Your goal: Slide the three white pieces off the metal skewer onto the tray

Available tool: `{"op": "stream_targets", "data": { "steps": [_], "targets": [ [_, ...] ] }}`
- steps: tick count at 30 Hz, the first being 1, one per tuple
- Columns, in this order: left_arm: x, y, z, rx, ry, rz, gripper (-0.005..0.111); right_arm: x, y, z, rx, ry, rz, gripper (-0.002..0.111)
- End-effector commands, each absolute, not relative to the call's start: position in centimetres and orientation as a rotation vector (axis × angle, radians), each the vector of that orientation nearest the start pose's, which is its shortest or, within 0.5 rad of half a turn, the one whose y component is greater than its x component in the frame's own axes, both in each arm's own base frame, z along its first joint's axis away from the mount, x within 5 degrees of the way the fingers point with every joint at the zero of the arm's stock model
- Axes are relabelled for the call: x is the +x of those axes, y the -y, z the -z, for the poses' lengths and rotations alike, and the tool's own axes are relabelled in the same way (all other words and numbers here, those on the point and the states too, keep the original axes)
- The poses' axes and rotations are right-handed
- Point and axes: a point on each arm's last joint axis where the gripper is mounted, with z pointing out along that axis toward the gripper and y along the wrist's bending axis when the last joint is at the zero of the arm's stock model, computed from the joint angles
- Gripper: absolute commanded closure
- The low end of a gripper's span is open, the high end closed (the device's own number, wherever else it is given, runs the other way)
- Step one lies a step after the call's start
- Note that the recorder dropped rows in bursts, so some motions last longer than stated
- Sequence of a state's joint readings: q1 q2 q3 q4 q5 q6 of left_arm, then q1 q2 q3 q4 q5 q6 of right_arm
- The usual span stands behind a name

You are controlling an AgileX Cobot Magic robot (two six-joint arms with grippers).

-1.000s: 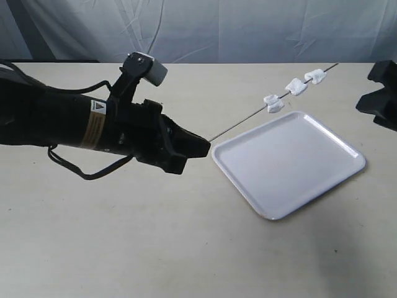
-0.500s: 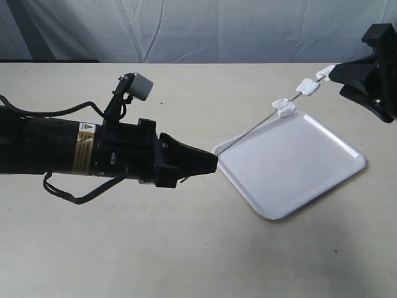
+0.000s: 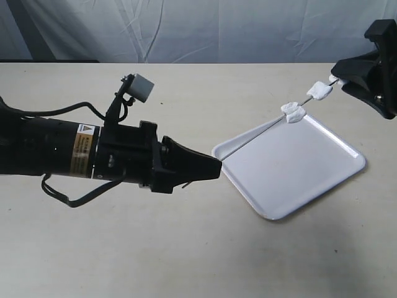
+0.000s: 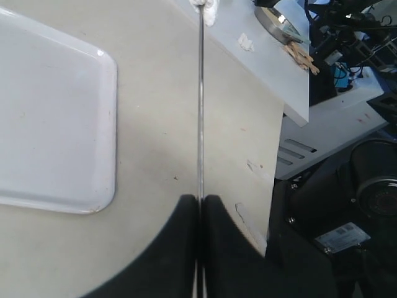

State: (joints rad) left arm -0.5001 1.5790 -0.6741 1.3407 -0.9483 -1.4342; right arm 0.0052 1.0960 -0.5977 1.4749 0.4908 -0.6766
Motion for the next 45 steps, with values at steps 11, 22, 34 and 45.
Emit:
{"op": "stream_targets", "data": {
  "steps": [11,22,34,45],
  "targets": [
    [20.7,19.5,-21.1,0.85,-1.972,1.408,0.107,21.7,-4.2,-27.5,0.508,-2.045,-0.977,0.109],
    [20.2,19.4,-20.6,0.928,-2.012,1.382,0.107,21.8,-4.0,-27.5,0.526,-2.037,-0.95,0.109],
    [19.9,19.1,-20.0,0.992,-2.073,1.341,0.107,22.0,-3.5,-27.4,0.565,-2.017,-0.89,0.109],
    [19.8,19.0,-19.7,1.012,-2.126,1.322,0.107,22.2,-2.8,-27.4,0.61,-1.992,-0.815,0.109]
  ]
}}
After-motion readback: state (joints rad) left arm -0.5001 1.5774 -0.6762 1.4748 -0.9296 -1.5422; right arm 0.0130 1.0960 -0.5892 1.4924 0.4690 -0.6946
